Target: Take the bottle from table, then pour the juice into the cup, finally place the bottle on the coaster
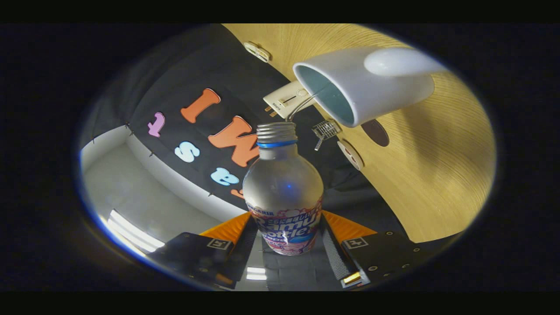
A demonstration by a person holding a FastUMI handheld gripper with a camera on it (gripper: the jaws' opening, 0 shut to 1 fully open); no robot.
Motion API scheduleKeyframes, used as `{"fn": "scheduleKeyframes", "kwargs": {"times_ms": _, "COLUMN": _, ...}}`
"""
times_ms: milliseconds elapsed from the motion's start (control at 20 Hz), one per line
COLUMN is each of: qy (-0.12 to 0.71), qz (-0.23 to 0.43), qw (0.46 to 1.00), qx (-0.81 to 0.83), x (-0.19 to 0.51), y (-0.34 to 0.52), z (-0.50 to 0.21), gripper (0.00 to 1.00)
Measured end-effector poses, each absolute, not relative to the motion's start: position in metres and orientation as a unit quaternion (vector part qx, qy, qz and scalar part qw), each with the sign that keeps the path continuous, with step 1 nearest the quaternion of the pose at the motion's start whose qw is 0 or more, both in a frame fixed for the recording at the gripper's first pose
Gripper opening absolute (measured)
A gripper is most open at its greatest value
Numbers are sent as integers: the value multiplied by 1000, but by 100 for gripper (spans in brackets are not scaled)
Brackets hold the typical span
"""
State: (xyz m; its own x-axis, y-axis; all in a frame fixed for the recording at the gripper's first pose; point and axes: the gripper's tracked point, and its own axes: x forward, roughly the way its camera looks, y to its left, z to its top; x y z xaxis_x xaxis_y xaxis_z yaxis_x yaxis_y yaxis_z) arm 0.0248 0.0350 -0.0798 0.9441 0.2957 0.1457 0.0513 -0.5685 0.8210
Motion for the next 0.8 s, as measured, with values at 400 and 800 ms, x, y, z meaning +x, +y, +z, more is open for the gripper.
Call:
{"fn": "scheduleKeyframes", "kwargs": {"times_ms": 400, "qy": 87, "qz": 139, "qw": 444, "qx": 881, "x": 25, "y": 31, "z": -76, "gripper": 77}}
{"fn": "scheduleKeyframes", "kwargs": {"times_ms": 800, "qy": 85, "qz": 141, "qw": 441, "qx": 882, "x": 26, "y": 28, "z": -73, "gripper": 77}}
